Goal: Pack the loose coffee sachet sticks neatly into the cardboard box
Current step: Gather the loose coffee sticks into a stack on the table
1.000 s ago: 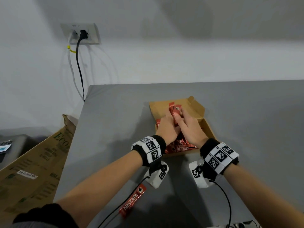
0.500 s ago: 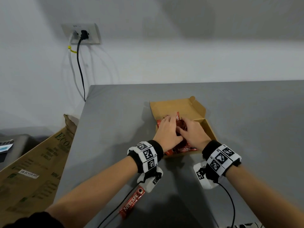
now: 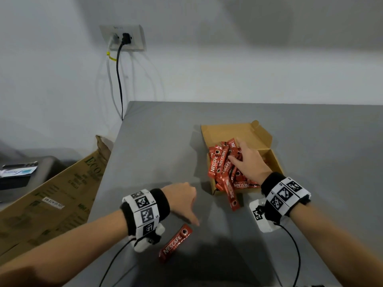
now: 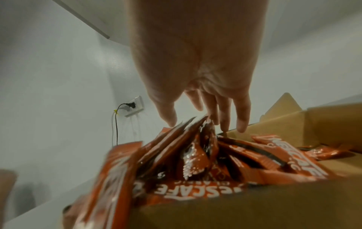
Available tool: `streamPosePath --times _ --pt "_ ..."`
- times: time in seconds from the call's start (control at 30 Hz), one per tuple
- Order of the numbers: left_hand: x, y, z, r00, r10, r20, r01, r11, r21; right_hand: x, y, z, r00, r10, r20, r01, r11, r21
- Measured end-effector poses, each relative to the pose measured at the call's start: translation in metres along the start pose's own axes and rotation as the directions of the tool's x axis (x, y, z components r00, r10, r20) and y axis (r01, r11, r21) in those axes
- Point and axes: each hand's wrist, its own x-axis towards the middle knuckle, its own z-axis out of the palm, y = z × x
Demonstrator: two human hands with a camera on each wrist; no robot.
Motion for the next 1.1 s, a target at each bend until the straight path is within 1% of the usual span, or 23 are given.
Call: streamPosePath --times 0.07,0.13,0.17,0.37,0.5,0.57,0.6,0.63,0.7,0.73,0.77,0.83,0.87,0.9,0.93,1.0,1.07,1.1 --pt "-0.004 0.008 0.009 0.998 -0.002 0.055 -0.003 0.997 0.083 -0.001 -0.001 0.001 1.000 0.004 -0.023 -0.004 1.000 -0.003" --pt "-0.007 0.016 0.013 0.998 0.002 0.060 -0.010 0.989 0.144 -0.002 -0.002 0.002 0.999 -0.011 -0.034 0.011 1.000 0.011" --pt "-0.007 0.017 0.015 0.999 0.006 0.048 -0.013 0.989 0.146 -0.002 -0.002 0.003 0.999 -0.021 -0.028 0.021 1.000 0.019" --pt "0.004 0.003 0.021 1.000 0.021 -0.019 -0.022 0.999 -0.035 -0.003 0.004 0.006 0.998 -0.045 -0.049 0.047 0.998 0.036" --pt "0.005 0.002 0.020 0.996 0.061 -0.063 -0.064 0.997 -0.048 -0.008 0.008 0.005 0.999 -0.047 -0.009 0.047 0.999 -0.007" --pt "0.005 0.001 0.010 0.992 0.050 -0.119 -0.058 0.996 -0.062 -0.010 0.011 0.003 0.998 -0.049 -0.045 0.047 0.998 -0.047" --pt "0.004 -0.001 0.000 0.983 0.047 -0.175 -0.063 0.994 -0.092 -0.012 0.012 0.001 0.995 -0.061 -0.077 0.056 0.996 -0.070" --pt "0.004 -0.003 -0.013 0.967 0.042 -0.253 -0.079 0.987 -0.139 -0.015 0.012 -0.002 0.990 -0.084 -0.112 0.074 0.993 -0.095" --pt "0.002 -0.007 -0.045 0.914 0.011 -0.406 -0.140 0.947 -0.290 -0.022 0.010 -0.009 0.970 -0.181 -0.164 0.160 0.978 -0.137" --pt "0.000 -0.008 -0.061 0.887 -0.012 -0.462 -0.183 0.909 -0.375 -0.027 0.010 -0.014 0.965 -0.226 -0.134 0.208 0.968 -0.139" --pt "0.000 -0.008 -0.076 0.858 -0.034 -0.513 -0.234 0.863 -0.448 -0.031 0.008 -0.018 0.965 -0.254 -0.064 0.244 0.959 -0.143" --pt "0.007 -0.005 -0.097 0.807 -0.090 -0.584 -0.323 0.761 -0.563 -0.040 0.004 -0.024 0.953 -0.266 0.147 0.288 0.944 -0.159" --pt "0.014 -0.001 -0.103 0.793 -0.122 -0.596 -0.344 0.719 -0.604 -0.044 0.002 -0.025 0.933 -0.252 0.257 0.303 0.936 -0.181" --pt "0.022 0.003 -0.105 0.789 -0.146 -0.598 -0.345 0.700 -0.626 -0.048 0.000 -0.025 0.910 -0.214 0.356 0.306 0.925 -0.225" --pt "0.031 0.007 -0.104 0.788 -0.155 -0.595 -0.334 0.704 -0.626 -0.052 0.000 -0.023 0.886 -0.156 0.437 0.300 0.911 -0.282" --pt "0.049 0.015 -0.100 0.789 -0.139 -0.598 -0.313 0.748 -0.586 -0.058 0.003 -0.018 0.829 -0.020 0.560 0.283 0.878 -0.387" --pt "0.064 0.019 -0.094 0.788 -0.137 -0.600 -0.285 0.783 -0.553 -0.064 0.011 -0.009 0.778 0.082 0.623 0.273 0.849 -0.453" --pt "0.071 0.019 -0.091 0.786 -0.147 -0.601 -0.268 0.795 -0.544 -0.067 0.015 -0.004 0.768 0.103 0.632 0.272 0.841 -0.468"
